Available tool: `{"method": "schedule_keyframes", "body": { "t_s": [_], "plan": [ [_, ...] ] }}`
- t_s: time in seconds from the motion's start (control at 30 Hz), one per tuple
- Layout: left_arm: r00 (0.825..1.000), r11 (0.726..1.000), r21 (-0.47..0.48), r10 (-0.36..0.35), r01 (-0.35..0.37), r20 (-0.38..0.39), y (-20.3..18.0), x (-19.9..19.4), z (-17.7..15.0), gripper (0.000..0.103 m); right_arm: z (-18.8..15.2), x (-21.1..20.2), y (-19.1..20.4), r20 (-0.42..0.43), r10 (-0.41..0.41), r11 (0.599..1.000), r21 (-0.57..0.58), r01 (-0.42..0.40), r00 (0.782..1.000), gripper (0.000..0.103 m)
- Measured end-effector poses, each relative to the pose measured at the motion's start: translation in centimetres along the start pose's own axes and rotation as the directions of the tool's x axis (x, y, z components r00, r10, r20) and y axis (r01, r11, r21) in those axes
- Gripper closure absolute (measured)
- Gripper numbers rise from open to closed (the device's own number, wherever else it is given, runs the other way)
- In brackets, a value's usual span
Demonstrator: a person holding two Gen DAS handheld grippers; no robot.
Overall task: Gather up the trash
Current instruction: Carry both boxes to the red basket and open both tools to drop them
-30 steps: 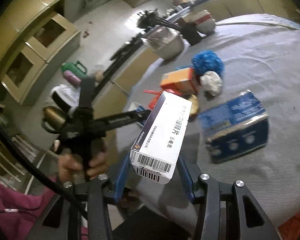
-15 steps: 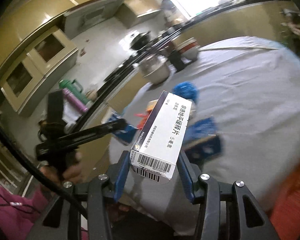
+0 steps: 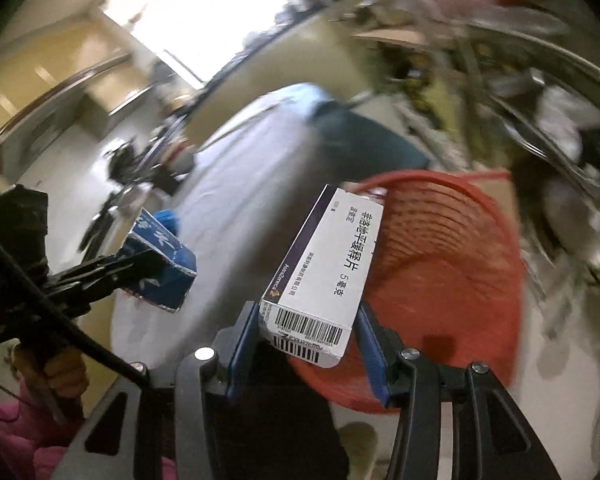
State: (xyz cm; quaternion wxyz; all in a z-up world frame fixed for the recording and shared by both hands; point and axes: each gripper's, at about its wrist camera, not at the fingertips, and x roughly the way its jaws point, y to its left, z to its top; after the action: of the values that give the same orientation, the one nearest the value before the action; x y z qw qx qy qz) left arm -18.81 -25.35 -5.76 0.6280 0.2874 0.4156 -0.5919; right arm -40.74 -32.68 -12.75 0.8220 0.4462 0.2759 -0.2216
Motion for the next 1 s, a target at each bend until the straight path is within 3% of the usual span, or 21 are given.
{"method": "schedule_keyframes", "body": {
  "t_s": [0.17, 0.27, 0.47, 0.6, 0.7, 0.77, 0.87, 1.0],
  "plan": [
    [0.996, 0.997, 0.055, -0.041, 0.045, -0.077, -3.4, 3.5, 0.8, 0.049, 0.4, -0.6, -3.7, 0.016, -0.035, 0.992, 0.121, 0.033, 0.999, 0.045],
    [0.995, 0.997, 0.069, -0.023, 0.03, -0.099, -4.1, 3.9, 0.7, 0.04, 1.1, -0.7, -4.8, 0.035, -0.031, 0.986, 0.167, 0.025, 0.999, 0.044],
    [0.997, 1.0, 0.016, -0.011, 0.012, -0.072, -1.7, 2.5, 1.2, 0.039, 2.3, -1.6, -4.4, 0.095, -0.037, 0.987, 0.16, 0.021, 0.995, 0.044],
    [1.0, 0.999, -0.03, 0.013, -0.013, -0.016, 0.9, -0.7, 0.3, 0.038, 3.5, -1.5, -2.5, 0.107, -0.02, 0.992, 0.124, 0.006, 0.994, 0.044],
    [0.997, 0.995, -0.077, 0.071, -0.069, 0.027, 3.5, -3.7, -1.3, 0.036, 4.3, -1.2, -0.4, 0.112, 0.002, 0.996, 0.089, -0.012, 0.994, 0.044],
    [0.991, 0.988, -0.1, 0.122, -0.117, 0.049, 4.8, -5.0, -2.1, 0.036, 4.9, -0.6, 1.5, 0.109, 0.027, 0.998, 0.058, -0.034, 0.994, 0.044],
    [0.965, 0.959, -0.159, 0.249, -0.234, 0.087, 7.9, -8.3, -4.7, 0.035, 5.6, 0.6, 4.5, 0.091, 0.071, 0.997, 0.012, -0.073, 0.993, 0.044],
    [0.92, 0.894, -0.287, 0.383, -0.345, 0.085, 12.8, -11.5, -8.7, 0.027, 6.0, 2.5, 8.6, 0.041, 0.118, 0.992, -0.054, -0.116, 0.992, 0.044]
  ]
}}
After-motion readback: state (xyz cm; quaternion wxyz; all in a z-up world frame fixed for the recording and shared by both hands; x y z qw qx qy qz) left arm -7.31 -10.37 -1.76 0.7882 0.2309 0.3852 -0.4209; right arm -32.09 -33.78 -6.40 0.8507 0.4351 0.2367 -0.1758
